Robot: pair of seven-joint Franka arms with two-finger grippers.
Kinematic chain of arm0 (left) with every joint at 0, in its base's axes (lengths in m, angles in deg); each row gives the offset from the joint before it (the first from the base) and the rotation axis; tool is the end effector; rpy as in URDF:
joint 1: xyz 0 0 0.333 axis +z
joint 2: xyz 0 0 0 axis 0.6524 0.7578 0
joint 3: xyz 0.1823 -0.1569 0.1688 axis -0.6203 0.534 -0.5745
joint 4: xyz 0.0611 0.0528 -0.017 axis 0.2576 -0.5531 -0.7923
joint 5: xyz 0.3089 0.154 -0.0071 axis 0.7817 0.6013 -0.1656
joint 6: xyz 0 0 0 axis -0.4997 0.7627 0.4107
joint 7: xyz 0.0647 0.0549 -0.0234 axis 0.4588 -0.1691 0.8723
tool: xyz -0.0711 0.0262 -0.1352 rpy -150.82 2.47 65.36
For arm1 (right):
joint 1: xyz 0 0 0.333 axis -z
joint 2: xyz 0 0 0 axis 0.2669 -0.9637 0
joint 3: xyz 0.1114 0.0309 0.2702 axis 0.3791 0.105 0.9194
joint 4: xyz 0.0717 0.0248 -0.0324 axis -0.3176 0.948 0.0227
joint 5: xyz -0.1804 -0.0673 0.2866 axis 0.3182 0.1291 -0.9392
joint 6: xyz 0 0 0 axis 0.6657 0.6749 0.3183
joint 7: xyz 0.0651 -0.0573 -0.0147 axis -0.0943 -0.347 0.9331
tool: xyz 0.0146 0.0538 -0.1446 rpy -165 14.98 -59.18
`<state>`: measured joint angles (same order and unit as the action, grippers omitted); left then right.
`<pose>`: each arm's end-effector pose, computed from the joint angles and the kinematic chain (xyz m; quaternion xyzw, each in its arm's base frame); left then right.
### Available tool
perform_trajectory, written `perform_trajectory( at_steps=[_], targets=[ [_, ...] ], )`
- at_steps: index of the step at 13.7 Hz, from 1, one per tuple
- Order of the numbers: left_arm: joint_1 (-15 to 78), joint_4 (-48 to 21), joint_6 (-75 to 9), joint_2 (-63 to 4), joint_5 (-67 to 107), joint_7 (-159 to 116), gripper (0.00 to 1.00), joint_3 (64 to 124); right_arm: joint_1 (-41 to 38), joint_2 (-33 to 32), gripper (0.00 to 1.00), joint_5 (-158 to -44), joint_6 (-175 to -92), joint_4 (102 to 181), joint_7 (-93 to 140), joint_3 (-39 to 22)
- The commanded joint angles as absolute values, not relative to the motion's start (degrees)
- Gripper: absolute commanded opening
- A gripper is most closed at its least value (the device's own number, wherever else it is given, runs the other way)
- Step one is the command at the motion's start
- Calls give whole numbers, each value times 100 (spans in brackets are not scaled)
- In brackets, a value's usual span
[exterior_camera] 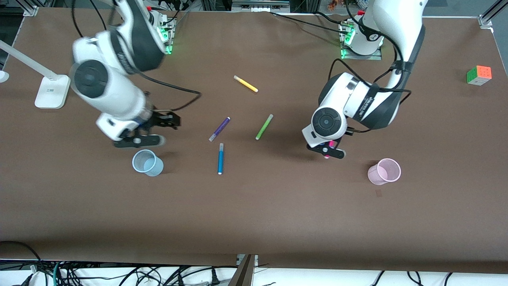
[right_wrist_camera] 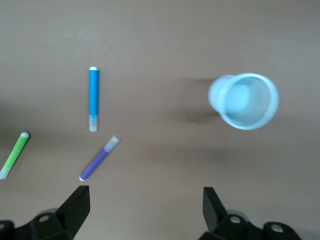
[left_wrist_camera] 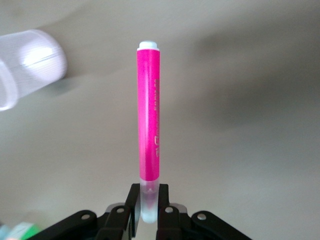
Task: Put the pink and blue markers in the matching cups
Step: 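Carry the pink marker to the pink cup while the right gripper reaches the blue marker, then drop the pink marker into the pink cup while the right gripper grasps the blue marker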
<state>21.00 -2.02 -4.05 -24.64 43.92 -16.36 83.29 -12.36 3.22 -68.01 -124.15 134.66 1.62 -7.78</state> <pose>0.5115 -0.2127 0.2844 -0.9469 0.1635 0.2151 0.1744 0.5399 0.2466 0.3737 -0.9976 -0.0499 0.0488 0.0017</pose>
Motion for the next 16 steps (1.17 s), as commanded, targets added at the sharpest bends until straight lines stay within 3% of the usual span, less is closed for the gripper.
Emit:
perform_trajectory(
  at_steps=[1,4,11,16],
  targets=[
    [2279,-33,319,-2382,4852,-2280,0,8223,-1501,-187,100,-7381,-12905,13405,126,-840],
    [2499,-42,751,-2286,5754,-3271,0,8196,-1659,-618,100,-7604,-13302,13396,170,-840],
    [2499,-42,778,-1750,8321,-4734,0,8196,-2117,-1541,100,-7525,-14892,13396,152,-849],
    [2429,-42,664,-1363,8974,-4813,0,8205,-2108,-2288,100,-7569,-15710,13352,152,-858]
  ],
)
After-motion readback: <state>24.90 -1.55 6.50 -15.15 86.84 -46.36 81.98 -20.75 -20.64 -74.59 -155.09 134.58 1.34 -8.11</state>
